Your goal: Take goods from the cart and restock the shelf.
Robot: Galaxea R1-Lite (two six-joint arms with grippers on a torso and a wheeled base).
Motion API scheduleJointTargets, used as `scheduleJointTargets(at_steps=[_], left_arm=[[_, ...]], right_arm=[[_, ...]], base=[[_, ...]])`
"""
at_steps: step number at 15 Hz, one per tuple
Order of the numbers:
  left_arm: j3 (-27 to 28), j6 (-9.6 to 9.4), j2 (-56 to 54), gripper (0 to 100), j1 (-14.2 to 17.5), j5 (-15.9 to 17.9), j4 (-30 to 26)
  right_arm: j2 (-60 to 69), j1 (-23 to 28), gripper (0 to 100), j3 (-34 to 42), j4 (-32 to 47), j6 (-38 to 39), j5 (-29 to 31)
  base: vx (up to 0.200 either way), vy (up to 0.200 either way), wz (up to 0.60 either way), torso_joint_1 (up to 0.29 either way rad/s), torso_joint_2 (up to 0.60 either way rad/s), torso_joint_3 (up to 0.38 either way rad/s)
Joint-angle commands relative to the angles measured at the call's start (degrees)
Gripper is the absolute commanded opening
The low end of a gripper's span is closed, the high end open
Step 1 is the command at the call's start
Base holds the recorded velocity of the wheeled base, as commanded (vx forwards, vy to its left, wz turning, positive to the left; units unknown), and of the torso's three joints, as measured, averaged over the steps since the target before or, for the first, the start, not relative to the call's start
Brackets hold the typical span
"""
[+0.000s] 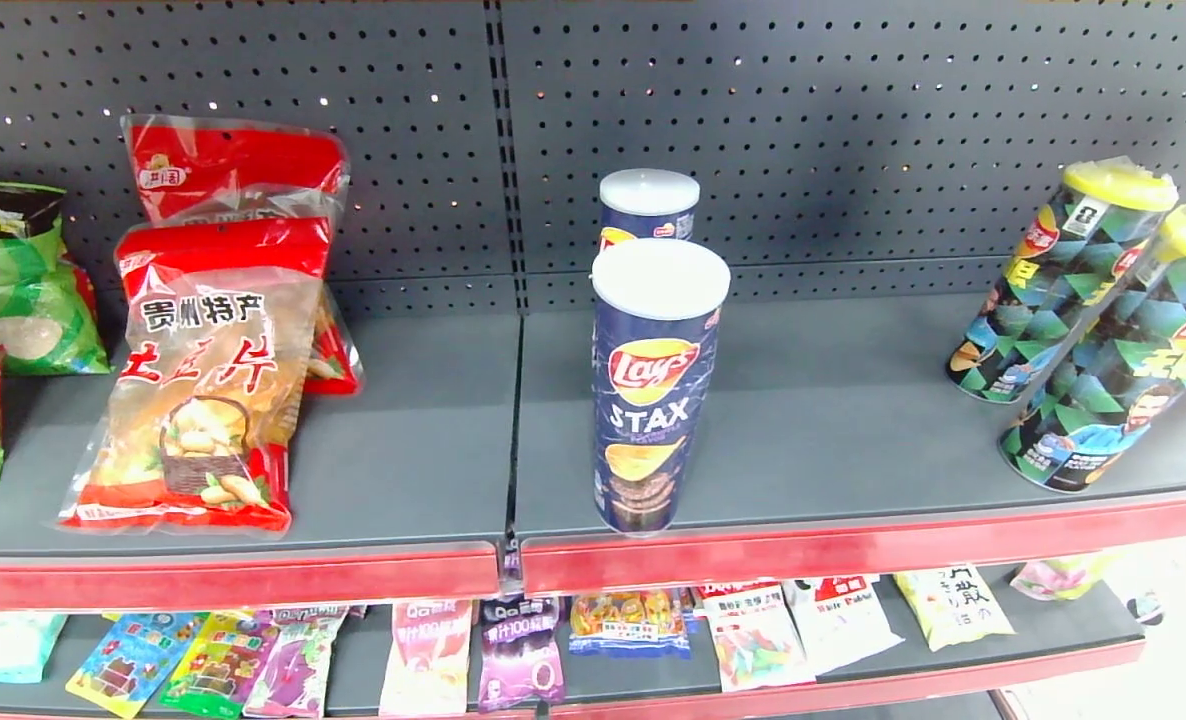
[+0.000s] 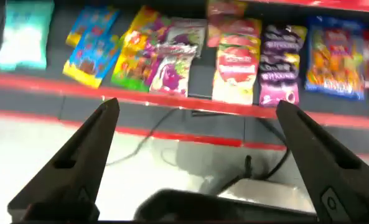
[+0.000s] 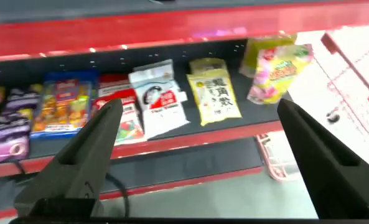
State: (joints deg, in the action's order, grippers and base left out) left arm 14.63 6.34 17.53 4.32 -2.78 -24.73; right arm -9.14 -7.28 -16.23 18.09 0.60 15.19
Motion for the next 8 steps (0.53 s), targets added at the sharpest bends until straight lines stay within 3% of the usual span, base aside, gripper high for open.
scheduleJointTargets(at_steps=[1,2,3,4,5,6,8], left_arm=[[-1.8,-0.10,-8.6,100,-1.4,7.3,1.4],[-2.9,-3.00,-13.9,100,-5.5,11.8,2.8],[-3.5,-5.37,-14.7,100,-5.8,13.1,3.6],[-5.0,-5.64,-15.2,100,-5.4,13.1,7.2],[-6.8,-5.72,-16.5,100,-4.6,13.6,10.9],[-11.0,-5.55,-17.5,100,-4.2,14.8,19.7],[-11.4,-0.80,-17.5,100,-4.2,13.9,20.8]], right_arm=[[3.5,0.2,100,3.6,-0.4,-0.3,0.3],[3.5,0.2,100,4.2,-0.6,-3.1,-2.4],[3.5,0.2,100,4.4,-1.0,-7.8,-11.7],[3.5,0.2,100,4.4,-1.4,-11.1,-20.7],[3.5,0.2,100,4.5,-1.4,-11.9,-21.4],[3.5,0.2,100,5.4,-1.6,-12.9,-21.3],[3.5,0.2,100,6.9,-2.4,-9.7,-18.1]], base=[[0.000,0.000,0.00,0.000,0.00,0.000],[0.000,0.000,0.00,0.000,0.00,0.000],[0.000,0.000,0.00,0.000,0.00,0.000],[0.000,0.000,0.00,0.000,0.00,0.000],[0.000,0.000,0.00,0.000,0.00,0.000],[0.000,0.000,0.00,0.000,0.00,0.000],[0.000,0.000,0.00,0.000,0.00,0.000]])
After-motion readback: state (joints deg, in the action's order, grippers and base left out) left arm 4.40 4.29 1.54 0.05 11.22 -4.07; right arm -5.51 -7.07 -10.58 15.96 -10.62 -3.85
